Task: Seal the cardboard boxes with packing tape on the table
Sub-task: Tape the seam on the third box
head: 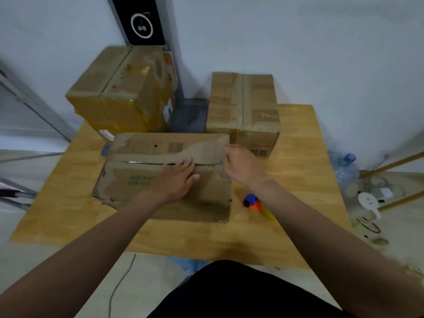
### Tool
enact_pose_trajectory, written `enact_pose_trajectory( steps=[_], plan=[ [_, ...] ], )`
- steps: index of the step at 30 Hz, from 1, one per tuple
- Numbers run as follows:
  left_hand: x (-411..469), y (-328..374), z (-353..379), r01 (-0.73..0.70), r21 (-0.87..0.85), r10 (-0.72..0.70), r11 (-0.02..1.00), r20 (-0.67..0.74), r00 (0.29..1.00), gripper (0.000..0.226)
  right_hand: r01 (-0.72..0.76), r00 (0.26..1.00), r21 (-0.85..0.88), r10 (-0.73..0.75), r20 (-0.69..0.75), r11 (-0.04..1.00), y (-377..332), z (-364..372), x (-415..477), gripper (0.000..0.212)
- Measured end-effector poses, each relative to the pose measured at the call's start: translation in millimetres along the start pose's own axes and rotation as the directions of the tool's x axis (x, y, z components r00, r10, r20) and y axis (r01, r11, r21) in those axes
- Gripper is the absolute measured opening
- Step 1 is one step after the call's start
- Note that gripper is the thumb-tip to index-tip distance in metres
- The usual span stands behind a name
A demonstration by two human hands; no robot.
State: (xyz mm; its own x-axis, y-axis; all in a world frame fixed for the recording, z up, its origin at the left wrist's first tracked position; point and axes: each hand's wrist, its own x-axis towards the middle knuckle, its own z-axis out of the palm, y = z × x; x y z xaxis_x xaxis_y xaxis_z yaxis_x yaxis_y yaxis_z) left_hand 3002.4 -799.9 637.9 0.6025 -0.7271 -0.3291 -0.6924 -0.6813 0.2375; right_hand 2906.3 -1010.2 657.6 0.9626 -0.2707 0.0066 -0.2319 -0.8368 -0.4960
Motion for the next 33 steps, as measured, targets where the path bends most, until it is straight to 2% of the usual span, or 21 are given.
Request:
enact_pose_trajectory(
  steps=[2,5,8,10,16,20,22,25,27,29,33],
  plan=[
    [-6.8,-17.0,-4.1,-0.025,0.016,0.025,1.000,0.028,0.999,0.060,0.080,0.991,0.005,-0.080,0.111,0.997,-23.0,11.8,3.6,0.034],
    [-13.6,-32.3,-8.5,-0.029,0.031,0.028,0.999,0.045,0.999,0.059,0.134,0.957,-0.042,-0.118,0.264,0.990,-53.4,34.3,6.3,0.047],
    [-13.3,-44.0,-10.3,0.004,0.064,-0.009,0.998,0.083,0.997,0.060,0.102,0.932,-0.177,-0.032,0.362,0.979,-64.8,55.4,5.3,0.056],
    [-11.9,-53.9,-8.4,0.026,0.081,-0.033,0.996,0.092,0.995,0.063,0.080,0.928,-0.232,0.013,0.373,0.969,-62.3,63.6,2.6,0.058],
    [-15.2,-89.4,-4.1,0.143,0.070,-0.149,0.987,0.095,0.984,0.080,-0.086,0.949,-0.347,0.182,0.257,0.934,-55.7,71.0,-11.4,0.069],
    [-20.7,-106.9,-4.9,0.206,0.038,-0.208,0.978,0.066,0.976,0.073,-0.277,0.925,-0.415,0.357,0.127,0.867,-57.5,77.6,-16.0,0.075],
    [-23.7,-117.8,-7.5,0.240,0.020,-0.241,0.970,0.047,0.969,0.072,-0.321,0.917,-0.417,0.390,0.090,0.850,-59.6,81.3,-16.9,0.073],
    [-29.2,-133.9,-10.8,0.266,0.121,-0.266,0.956,-0.012,0.964,0.070,-0.345,0.925,-0.411,0.379,0.003,0.844,-59.8,88.4,-21.8,0.071],
    [-33.9,-144.2,-13.0,0.267,0.128,-0.264,0.955,-0.043,0.964,0.063,-0.379,0.919,-0.383,0.392,-0.046,0.842,-58.9,91.3,-23.3,0.073],
    [-37.1,-155.8,-14.6,0.295,0.057,-0.291,0.954,-0.070,0.954,0.058,-0.414,0.906,-0.324,0.420,-0.056,0.851,-58.3,90.8,-20.8,0.075],
    [-38.2,-177.9,-12.5,0.346,-0.016,-0.346,0.938,-0.102,0.933,0.061,-0.428,0.903,-0.137,0.416,-0.108,0.893,-59.3,85.2,-15.1,0.073]
  ],
)
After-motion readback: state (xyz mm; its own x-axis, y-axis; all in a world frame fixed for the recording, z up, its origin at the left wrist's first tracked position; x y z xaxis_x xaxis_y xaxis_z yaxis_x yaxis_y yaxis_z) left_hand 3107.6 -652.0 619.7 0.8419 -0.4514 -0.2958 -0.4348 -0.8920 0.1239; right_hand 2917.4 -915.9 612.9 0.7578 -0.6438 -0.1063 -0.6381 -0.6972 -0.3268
